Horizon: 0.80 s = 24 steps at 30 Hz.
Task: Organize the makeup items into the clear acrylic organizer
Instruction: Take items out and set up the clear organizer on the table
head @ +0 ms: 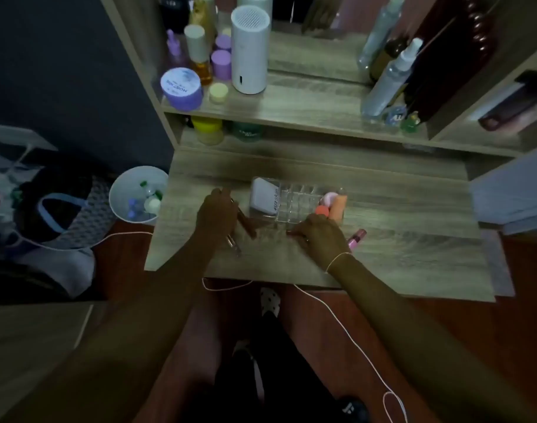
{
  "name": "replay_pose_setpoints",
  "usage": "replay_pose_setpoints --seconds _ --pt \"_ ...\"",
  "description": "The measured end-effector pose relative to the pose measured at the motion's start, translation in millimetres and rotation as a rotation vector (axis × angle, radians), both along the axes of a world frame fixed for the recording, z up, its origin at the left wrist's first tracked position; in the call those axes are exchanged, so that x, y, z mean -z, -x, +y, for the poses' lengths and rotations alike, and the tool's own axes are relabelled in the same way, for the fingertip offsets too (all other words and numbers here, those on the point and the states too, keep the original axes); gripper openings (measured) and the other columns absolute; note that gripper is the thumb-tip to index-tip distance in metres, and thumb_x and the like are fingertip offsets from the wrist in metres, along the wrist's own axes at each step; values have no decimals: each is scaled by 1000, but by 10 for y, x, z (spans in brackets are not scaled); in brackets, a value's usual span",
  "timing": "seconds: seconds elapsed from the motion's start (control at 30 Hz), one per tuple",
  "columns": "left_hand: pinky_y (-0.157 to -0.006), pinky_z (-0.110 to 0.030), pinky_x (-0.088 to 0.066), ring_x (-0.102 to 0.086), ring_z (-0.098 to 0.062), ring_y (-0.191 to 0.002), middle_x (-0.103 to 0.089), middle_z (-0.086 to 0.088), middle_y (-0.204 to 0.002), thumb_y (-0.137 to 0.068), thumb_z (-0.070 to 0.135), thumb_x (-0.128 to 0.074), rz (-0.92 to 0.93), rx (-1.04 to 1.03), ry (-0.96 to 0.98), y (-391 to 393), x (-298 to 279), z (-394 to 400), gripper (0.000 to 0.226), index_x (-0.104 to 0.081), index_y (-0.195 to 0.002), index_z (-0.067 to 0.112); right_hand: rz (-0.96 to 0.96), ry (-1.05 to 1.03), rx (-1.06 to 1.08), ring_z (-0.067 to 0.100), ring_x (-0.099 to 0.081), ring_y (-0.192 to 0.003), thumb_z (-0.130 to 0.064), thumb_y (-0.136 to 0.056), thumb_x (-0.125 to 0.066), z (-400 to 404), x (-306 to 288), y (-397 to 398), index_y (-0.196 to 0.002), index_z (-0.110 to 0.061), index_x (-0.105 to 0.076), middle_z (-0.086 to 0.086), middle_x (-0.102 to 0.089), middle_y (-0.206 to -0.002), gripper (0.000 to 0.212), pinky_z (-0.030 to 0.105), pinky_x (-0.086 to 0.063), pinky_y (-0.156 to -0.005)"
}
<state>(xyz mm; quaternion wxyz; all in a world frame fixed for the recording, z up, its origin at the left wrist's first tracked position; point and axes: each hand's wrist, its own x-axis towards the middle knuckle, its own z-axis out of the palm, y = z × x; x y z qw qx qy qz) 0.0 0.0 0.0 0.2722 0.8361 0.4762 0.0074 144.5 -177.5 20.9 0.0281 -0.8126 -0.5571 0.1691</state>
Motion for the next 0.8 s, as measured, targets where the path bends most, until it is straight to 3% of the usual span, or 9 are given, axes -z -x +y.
replay_pose_setpoints --seconds 0.13,0.27,0.43,0.63,0.73,0.8 --pt "-89 -45 -45 -56 -38 -110 -58 -23 -119 -94 22 -52 24 -51 4 -103 69 20 36 -51 -123 2 -102 -25 -79 33 -60 -91 -20 -91 -50 68 142 -7 -104 -15 -70 12 -66 -93 25 42 -47 -80" --pt "-78 -40 -47 -60 -35 -99 -63 -18 -108 -91 30 -57 64 -74 -11 -180 138 6 32 -53 -112 6 -140 7 -132 30 -60 -90 -21 -92 -46 122 263 -102 -104 -15 -67 9 -64 -93 25 44 -47 -79" --pt "-68 -36 -44 -63 -37 -90 -66 -19 -100 -88 23 -60 75 -131 -32 -299 178 27 25 -54 -105 6 -136 -22 -150 28 -63 -76 -16 -80 -70 149 363 -142 -89 -14 -72 8 -67 -81 9 41 -53 -68" --pt "-69 -36 -50 -65 -33 -84 -68 -17 -92 -88 16 -58 13 -241 4 -412 158 73 17 -59 -102 6 -124 -201 -215 22 -62 -63 -19 -69 -81 195 369 -192 -70 -14 -69 4 -65 -70 12 31 -49 -55" --pt "-67 -33 -46 -65 -31 -81 -69 -17 -89 -87 17 -61 -64 -306 -6 -387 94 105 17 -62 -101 8 -50 -339 -160 24 -63 -69 -16 -74 -79 226 256 -166 -78 -10 -69 9 -67 -80 12 33 -50 -59" --pt "-70 -35 -48 -65 -32 -82 -70 -17 -89 -87 18 -61 -141 -347 -43 -344 20 134 17 -64 -100 7 92 -413 -72 26 -63 -82 -17 -84 -67 250 126 -163 -89 -8 -68 11 -68 -93 10 39 -51 -70"
